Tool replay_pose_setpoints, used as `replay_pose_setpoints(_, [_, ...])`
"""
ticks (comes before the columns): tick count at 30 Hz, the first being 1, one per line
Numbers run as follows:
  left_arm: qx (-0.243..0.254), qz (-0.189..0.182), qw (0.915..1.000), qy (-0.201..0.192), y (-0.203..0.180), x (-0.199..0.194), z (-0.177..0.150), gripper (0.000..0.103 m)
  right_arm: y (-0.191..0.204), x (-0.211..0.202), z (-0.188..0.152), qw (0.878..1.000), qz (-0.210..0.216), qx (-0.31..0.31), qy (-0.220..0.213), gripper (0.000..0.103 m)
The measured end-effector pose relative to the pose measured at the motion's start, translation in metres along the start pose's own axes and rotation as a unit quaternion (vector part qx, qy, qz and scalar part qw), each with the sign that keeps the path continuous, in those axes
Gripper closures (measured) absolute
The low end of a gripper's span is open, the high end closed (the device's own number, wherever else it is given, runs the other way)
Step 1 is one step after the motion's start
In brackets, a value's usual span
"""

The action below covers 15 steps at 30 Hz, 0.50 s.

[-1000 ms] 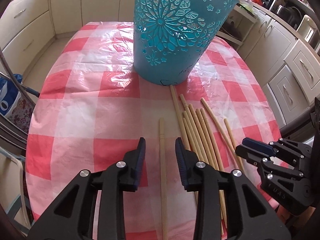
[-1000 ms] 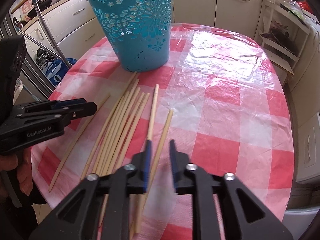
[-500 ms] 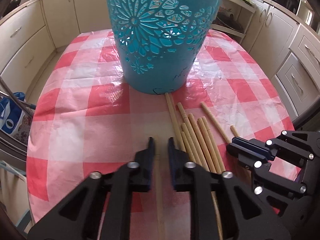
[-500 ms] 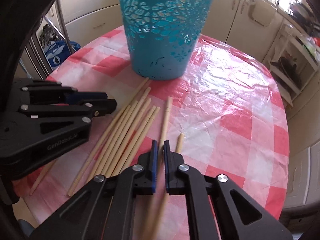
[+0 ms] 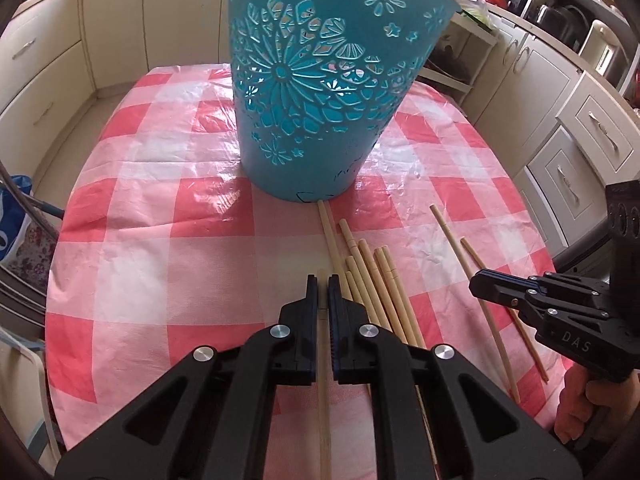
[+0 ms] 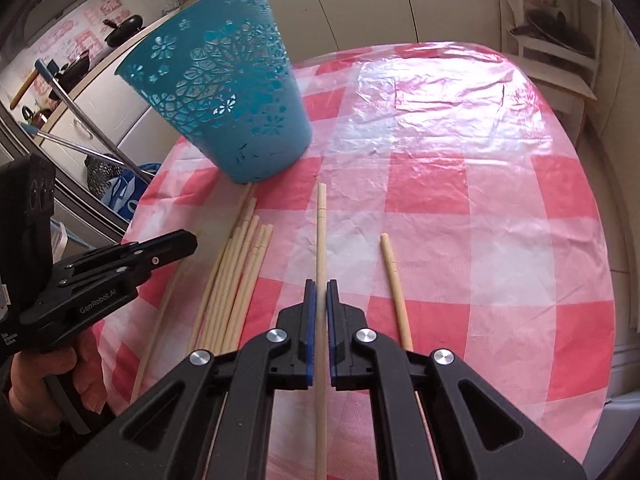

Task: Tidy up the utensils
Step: 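Close the right tool on a single chopstick while the left tool holds its own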

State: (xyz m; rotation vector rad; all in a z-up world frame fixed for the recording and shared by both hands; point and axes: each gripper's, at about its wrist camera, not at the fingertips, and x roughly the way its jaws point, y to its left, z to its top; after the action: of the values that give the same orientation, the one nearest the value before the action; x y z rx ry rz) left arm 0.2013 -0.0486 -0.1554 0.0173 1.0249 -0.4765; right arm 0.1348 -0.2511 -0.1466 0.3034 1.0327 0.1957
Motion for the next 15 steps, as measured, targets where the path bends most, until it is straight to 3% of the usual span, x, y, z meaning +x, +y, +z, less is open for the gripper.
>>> replay_pose_setpoints(10, [-0.005, 0.009, 0.9997, 0.022, 0.0077, 0.01, 0.0055, 0.098, 0.0011, 0.006, -0.0007, 1.0, 0.01, 0.004, 0.004, 0.097])
replay_pose_setpoints(12, [-0.001, 0.008, 0.9994, 0.033, 0.0083, 0.0092, 0.0038, 0.092, 0.0012, 0.0063, -0.0009, 1.0, 0.012, 0.005, 0.006, 0.097])
replay_pose_setpoints(15, [0.023, 0.017, 0.9986, 0.043, 0.0036, 0.0023, -0.0022, 0.069, 0.0032, 0.0076, -0.0012, 1.0, 0.012, 0.003, 0.009, 0.097])
